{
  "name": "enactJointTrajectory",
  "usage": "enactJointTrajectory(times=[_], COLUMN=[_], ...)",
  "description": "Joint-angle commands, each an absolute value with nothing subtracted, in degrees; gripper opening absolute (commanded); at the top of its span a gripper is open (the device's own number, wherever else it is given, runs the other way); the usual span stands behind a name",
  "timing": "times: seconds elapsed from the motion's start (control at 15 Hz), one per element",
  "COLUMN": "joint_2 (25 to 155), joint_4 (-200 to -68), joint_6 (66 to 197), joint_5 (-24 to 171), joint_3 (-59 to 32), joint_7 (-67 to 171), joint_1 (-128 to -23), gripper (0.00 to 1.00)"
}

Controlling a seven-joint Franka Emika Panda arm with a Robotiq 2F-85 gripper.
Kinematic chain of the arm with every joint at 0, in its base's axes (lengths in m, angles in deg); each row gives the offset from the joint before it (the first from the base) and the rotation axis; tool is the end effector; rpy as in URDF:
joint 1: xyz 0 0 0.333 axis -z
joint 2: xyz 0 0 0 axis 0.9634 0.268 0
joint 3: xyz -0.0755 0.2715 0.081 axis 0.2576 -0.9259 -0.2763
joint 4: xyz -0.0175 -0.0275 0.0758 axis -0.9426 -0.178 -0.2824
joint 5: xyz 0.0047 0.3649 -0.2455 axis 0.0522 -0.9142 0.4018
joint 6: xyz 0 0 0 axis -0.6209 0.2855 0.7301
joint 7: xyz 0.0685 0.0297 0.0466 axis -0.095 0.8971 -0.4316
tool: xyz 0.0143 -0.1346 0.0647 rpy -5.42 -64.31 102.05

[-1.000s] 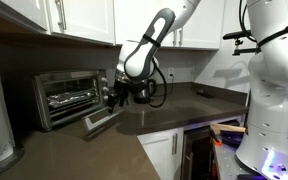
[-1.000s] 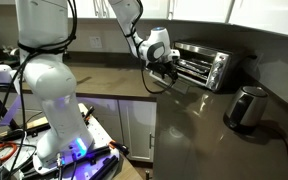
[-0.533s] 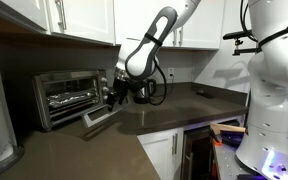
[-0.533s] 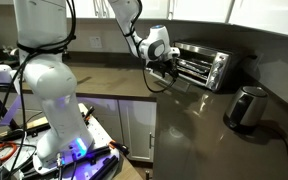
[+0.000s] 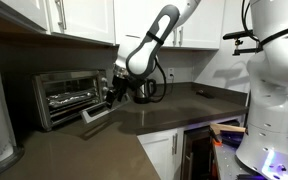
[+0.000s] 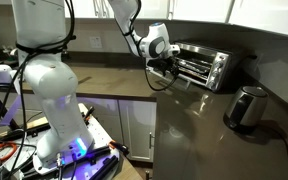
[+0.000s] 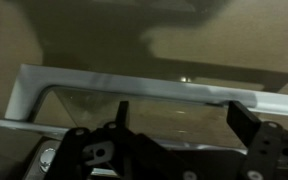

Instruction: Close the oven

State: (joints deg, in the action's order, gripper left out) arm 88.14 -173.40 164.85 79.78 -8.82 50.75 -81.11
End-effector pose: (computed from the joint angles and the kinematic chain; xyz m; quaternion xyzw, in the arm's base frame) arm 0.5987 -0.0109 0.1792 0.9806 0.0132 0.1912 0.0402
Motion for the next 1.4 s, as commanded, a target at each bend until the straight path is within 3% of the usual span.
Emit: enactJointTrajectory(times=[0.0, 1.33], joint_2=[85.6, 84.7], joint_4=[-172.43, -164.74], joint_6=[161.31, 157.97], joint_5=[82.39, 83.37], joint_3=[-7.84, -8.38], joint_7=[49.74, 53.52], joint_1=[-80.79, -73.93], gripper=[1.0, 1.0])
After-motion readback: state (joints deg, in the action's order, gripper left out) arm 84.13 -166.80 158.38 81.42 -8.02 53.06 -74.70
